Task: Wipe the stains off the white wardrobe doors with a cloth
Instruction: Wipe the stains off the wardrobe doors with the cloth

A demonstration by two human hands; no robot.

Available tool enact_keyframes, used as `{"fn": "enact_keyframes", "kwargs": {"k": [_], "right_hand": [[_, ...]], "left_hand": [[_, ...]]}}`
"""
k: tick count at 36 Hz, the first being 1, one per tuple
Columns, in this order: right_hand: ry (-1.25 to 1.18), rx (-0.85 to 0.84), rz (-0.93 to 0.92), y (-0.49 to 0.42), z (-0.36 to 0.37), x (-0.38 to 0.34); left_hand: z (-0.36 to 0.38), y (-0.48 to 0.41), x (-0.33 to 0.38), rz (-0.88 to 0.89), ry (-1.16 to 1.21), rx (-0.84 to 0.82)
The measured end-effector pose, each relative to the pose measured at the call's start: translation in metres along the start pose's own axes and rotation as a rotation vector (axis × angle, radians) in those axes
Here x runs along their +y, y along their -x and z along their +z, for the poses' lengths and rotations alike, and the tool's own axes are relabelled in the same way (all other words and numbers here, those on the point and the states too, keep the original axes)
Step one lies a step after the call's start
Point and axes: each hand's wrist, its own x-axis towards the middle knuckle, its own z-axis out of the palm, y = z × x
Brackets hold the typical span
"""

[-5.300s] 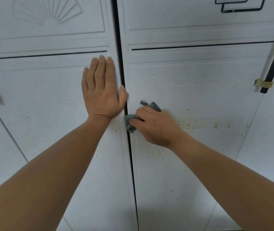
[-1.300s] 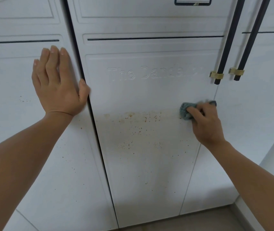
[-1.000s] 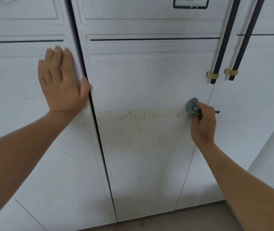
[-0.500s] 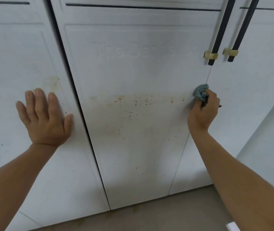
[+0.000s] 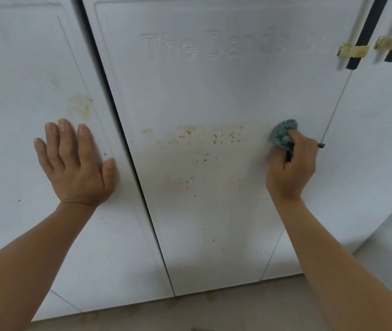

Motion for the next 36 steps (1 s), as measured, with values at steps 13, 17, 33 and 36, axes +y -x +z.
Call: {"fn": "enact_keyframes", "kwargs": {"k": [13, 17, 33, 36], "right_hand": [[0.013, -0.009, -0.069, 0.001, 0.007, -0.023], [0.062, -0.136, -0.318, 0.012, 0.01, -0.029], [-0.044, -0.024, -0.082, -0.001, 0.016, -0.045], [-0.048, -0.106, -0.256, 0.013, 0.021, -0.049]], "left_hand": [[0.001, 0.001, 0.0, -0.004, 0.006, -0.029], [0.0, 0.002, 0.001, -0.015, 0.025, -0.036], [0.002, 0.004, 0.001, -0.016, 0.02, -0.023], [0.002, 0.003, 0.001, -0.021, 0.021, -0.021]]}}
